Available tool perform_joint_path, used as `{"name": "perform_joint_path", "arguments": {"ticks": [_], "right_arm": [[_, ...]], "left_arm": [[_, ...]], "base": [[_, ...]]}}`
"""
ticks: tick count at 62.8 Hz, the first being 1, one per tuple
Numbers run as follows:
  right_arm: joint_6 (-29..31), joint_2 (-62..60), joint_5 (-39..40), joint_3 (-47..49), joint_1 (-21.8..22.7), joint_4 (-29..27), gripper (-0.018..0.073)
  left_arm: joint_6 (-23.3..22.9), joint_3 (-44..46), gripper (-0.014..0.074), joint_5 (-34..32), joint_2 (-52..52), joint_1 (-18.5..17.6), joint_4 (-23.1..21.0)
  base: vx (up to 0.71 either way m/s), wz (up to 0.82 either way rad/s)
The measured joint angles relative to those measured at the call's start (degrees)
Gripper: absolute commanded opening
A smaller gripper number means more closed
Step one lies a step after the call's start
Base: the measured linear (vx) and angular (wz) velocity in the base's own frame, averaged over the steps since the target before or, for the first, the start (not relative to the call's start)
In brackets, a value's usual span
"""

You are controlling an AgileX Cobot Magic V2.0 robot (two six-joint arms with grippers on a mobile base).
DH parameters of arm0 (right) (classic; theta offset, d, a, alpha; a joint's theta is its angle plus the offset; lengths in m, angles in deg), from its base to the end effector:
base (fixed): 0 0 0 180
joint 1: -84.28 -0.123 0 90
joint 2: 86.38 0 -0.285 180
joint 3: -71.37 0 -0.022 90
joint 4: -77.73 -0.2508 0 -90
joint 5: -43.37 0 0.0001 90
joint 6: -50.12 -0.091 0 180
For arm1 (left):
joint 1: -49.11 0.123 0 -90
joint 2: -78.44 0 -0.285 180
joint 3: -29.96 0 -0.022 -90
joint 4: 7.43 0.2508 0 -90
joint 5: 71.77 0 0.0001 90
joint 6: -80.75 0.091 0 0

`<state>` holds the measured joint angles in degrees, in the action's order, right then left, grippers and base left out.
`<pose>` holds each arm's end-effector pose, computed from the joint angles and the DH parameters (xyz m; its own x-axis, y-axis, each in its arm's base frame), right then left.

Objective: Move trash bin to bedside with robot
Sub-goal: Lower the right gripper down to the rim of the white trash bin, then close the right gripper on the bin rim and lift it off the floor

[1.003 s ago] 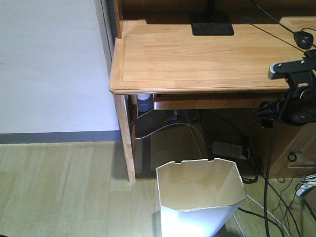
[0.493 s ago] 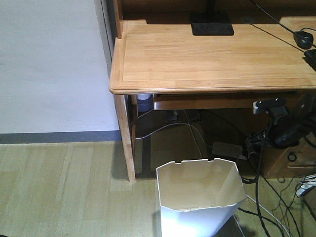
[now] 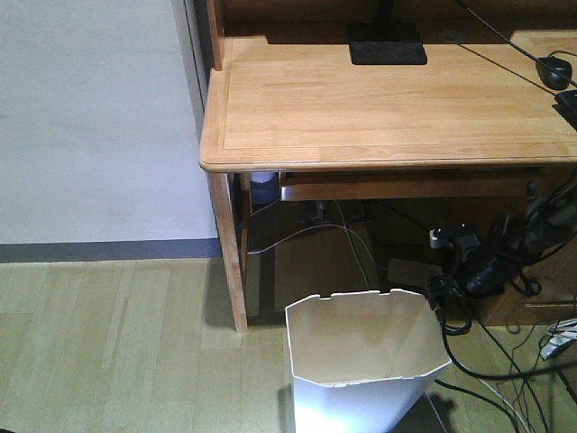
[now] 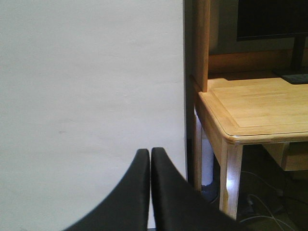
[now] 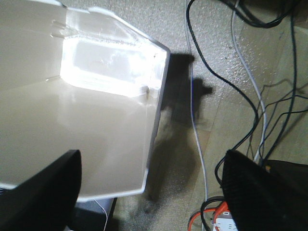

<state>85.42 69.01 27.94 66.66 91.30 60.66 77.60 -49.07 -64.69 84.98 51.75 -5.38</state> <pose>0.3712 -0.0385 -0.0770 -0.9728 -0.2041 -0.1095 -0.2100 0.9767 0.0449 0.0560 0.0030 0.1925 -0.0451 -0.0216 -0.9987 -0.0513 0.9985 -0.0192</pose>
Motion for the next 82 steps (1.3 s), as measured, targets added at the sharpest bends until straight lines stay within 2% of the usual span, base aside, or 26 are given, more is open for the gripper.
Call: {"name": "perform_joint_path", "arguments": {"ticks": [28, 53, 58, 61, 73, 82], "right_arm": [[0.0, 17.9, -2.5, 15.0, 1.7, -0.2, 0.0563], [0.0, 27.5, -9.7, 27.5, 1.9, -0.2, 0.0547], [-0.2, 28.9, -11.0, 29.9, 1.9, -0.2, 0.0484], [-0.2, 29.5, -12.1, 31.1, 1.9, -0.2, 0.0403], [-0.6, 32.6, -17.4, 36.8, 1.9, -0.3, -0.0003], [-2.0, 34.1, -20.4, 39.8, 2.0, -0.7, -0.0012]], "left_arm": [[0.0, 0.0, -0.0006, 0.0, 0.0, 0.0, 0.0], [0.0, 0.0, -0.0006, 0.0, 0.0, 0.0, 0.0], [0.0, 0.0, -0.0006, 0.0, 0.0, 0.0, 0.0], [0.0, 0.0, -0.0006, 0.0, 0.0, 0.0, 0.0], [0.0, 0.0, -0.0006, 0.0, 0.0, 0.0, 0.0], [0.0, 0.0, -0.0006, 0.0, 0.0, 0.0, 0.0]], "base": [[0.00, 0.00], [0.00, 0.00], [0.00, 0.00], [0.00, 0.00], [0.00, 0.00], [0.00, 0.00]]}}
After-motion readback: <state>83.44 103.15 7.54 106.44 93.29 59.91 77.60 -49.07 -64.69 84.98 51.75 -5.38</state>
